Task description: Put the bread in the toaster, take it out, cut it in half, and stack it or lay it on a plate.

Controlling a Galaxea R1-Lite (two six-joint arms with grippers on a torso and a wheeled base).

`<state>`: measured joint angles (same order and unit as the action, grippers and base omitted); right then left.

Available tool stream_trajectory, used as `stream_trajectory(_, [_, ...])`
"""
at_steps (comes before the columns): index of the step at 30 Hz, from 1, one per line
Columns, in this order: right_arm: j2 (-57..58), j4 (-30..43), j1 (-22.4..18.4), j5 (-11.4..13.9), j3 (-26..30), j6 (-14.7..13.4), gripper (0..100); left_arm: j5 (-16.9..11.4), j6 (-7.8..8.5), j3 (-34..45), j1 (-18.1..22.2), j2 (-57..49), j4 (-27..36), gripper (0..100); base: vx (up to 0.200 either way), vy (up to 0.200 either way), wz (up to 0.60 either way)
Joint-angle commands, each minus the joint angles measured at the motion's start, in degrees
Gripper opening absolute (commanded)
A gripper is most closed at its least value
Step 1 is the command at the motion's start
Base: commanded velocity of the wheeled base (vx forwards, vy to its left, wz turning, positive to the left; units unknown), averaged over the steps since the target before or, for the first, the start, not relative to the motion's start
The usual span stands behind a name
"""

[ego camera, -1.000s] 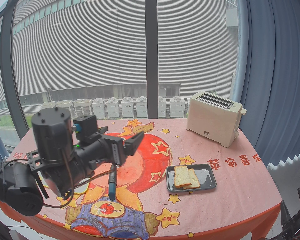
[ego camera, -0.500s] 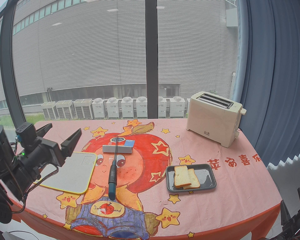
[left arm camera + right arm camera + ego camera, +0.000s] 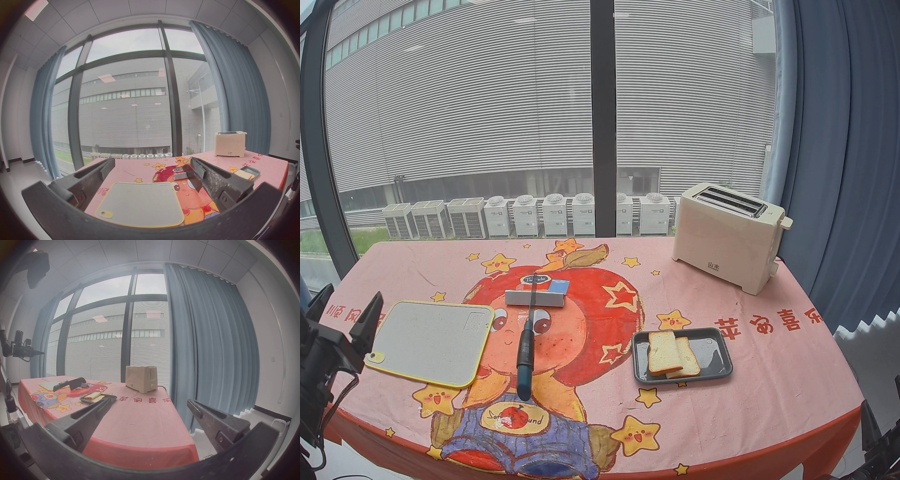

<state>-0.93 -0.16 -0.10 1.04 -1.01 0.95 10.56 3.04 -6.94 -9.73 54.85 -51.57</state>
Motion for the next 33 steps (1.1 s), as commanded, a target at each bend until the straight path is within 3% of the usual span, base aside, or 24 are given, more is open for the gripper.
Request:
stream_trajectory(1, [0.8,0.0,0.0,0.0,1.0,0.0,100,0.3,0.04,3.9,2.9,-11.2,1.0,100,0.0,0.0,0.0])
stream_trajectory(7, [0.8,0.0,0.0,0.0,1.0,0.0,100,0.2,-0.57,6.9,2.9,-22.3,9.6,100,0.0,0.0,0.0])
stream_trajectory(8, [0.8,0.0,0.0,0.0,1.0,0.0,100,0.3,-0.66,6.4,2.9,-28.0,16.9,100,0.0,0.0,0.0])
stream_trajectory(12, [0.8,0.0,0.0,0.0,1.0,0.0,100,0.1,-0.57,6.0,3.0,-36.5,28.5,100,0.0,0.0,0.0])
stream_trajectory(17, [0.8,0.0,0.0,0.0,1.0,0.0,100,0.0,-0.57,6.9,2.9,-42.5,36.1,100,0.0,0.0,0.0])
stream_trajectory(18, [0.8,0.0,0.0,0.0,1.0,0.0,100,-0.3,-0.57,6.9,3.0,-47.0,43.8,100,0.0,0.0,0.0])
stream_trajectory(20, [0.8,0.0,0.0,0.0,1.0,0.0,100,-1.3,-1.89,6.2,3.5,-49.3,51.7,100,0.0,0.0,0.0])
stream_trajectory(21, [0.8,0.0,0.0,0.0,1.0,0.0,100,-1.4,-1.98,6.2,3.6,-49.3,51.7,100,0.0,0.0,0.0])
stream_trajectory(22, [0.8,0.0,0.0,0.0,1.0,0.0,100,-3.4,-3.56,6.9,3.7,-48.8,48.9,100,0.0,0.0,0.0])
stream_trajectory(23, [0.8,0.0,0.0,0.0,1.0,0.0,100,-3.4,-3.56,6.9,3.7,-48.8,48.9,100,0.0,0.0,0.0])
stream_trajectory(26, [0.8,0.0,0.0,0.0,1.0,0.0,100,-4.9,-4.97,6.9,9.6,-52.6,49.0,100,0.0,0.0,0.0])
stream_trajectory(28, [0.8,0.0,0.0,0.0,1.0,0.1,100,-6.0,-5.58,6.9,9.6,-53.7,49.2,100,0.0,0.0,0.0])
stream_trajectory(32, [0.8,0.0,0.0,0.0,1.0,0.0,100,-7.4,-4.71,6.9,9.3,-53.4,49.7,100,0.0,0.0,0.0])
stream_trajectory(33, [0.8,0.0,0.0,0.0,1.0,0.0,100,-8.1,-3.83,6.9,9.3,-53.5,50.6,100,0.0,0.0,0.0])
